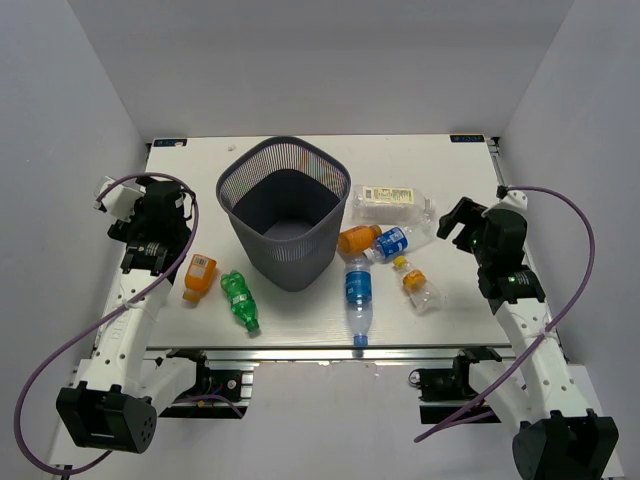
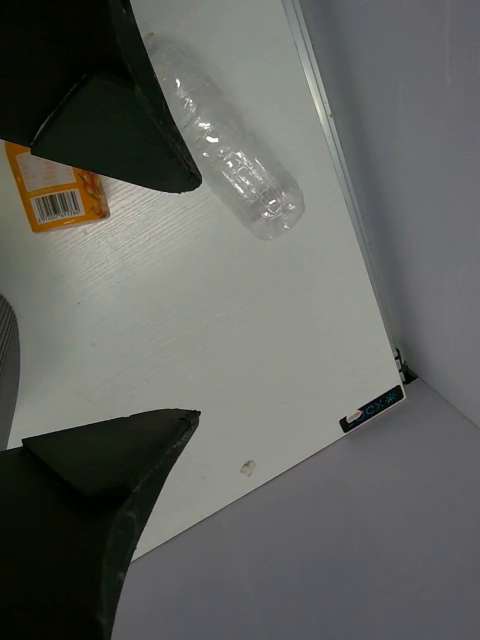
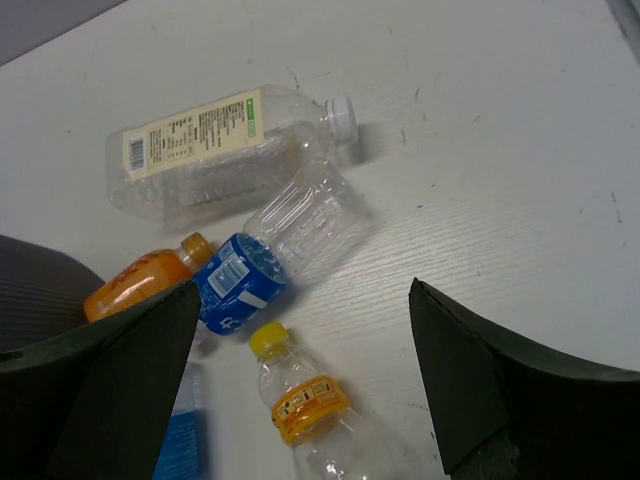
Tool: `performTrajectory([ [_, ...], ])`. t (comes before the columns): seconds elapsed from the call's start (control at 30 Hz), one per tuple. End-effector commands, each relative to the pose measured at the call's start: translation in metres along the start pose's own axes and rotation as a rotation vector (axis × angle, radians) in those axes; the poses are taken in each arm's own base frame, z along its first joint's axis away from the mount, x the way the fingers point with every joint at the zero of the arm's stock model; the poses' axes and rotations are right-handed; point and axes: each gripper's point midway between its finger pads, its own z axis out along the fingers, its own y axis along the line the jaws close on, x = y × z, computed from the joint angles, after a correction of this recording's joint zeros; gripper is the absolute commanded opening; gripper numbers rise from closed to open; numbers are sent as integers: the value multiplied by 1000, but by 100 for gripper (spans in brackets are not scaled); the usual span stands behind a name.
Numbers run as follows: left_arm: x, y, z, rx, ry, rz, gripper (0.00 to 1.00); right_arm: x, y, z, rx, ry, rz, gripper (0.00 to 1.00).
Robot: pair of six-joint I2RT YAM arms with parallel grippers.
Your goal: Put the plastic bottles in the bin
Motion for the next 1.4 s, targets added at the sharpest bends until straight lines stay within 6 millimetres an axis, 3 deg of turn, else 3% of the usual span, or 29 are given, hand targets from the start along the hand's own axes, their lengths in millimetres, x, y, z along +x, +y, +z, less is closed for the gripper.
performTrajectory([
  [0.0,-9,0,-2,-8,-21,-31,98,-2,17,-7,-89,36,-11,89],
  [0.07,-6,-1,0,-7,-18,-31,98,15,21,-6,-123,97,-26,89],
  [0.1,-3,-1,1,-2,-9,-25,98,35,26,-3,-169,167,-22,89],
  [0.2,1,-3,3,-3,-1,-8,98,69,25,4,-184,299,-2,89],
  [0.5,15,-6,9,5,33,30,98,147,26,11,-206,509,-29,89],
  [0.7,16,-6,9,6,39,28,98,197,20,11,-108,638,-99,89],
  [0.73,17,-5,9,3,41,30,98,198,20,11,-93,637,-101,88],
  [0.77,17,-5,9,2,40,27,98,202,10,13,-34,633,-120,86],
  [0.87,18,-4,9,-1,42,23,98,206,2,12,22,642,-121,70],
  [0.9,17,-4,8,-1,42,23,98,205,2,12,24,643,-120,63],
  [0.93,17,-4,8,0,42,21,98,205,2,10,22,651,-123,46],
  [1.0,16,-4,8,0,42,21,98,190,17,8,-37,625,-125,31],
  [1.13,17,-5,7,5,49,19,98,141,65,-9,-255,529,-113,27],
  [1.2,18,-6,7,12,51,14,98,105,101,-26,-439,447,-118,27],
  [1.23,18,-7,7,17,57,11,98,74,123,-32,-517,373,-117,27],
  [1.3,21,-9,6,24,67,8,98,31,154,-47,-646,252,-133,25],
  [1.33,22,-11,6,35,78,5,98,-9,173,-59,-706,153,-143,25],
  [1.37,24,-12,5,37,86,-1,98,-27,185,-64,-745,110,-153,25],
])
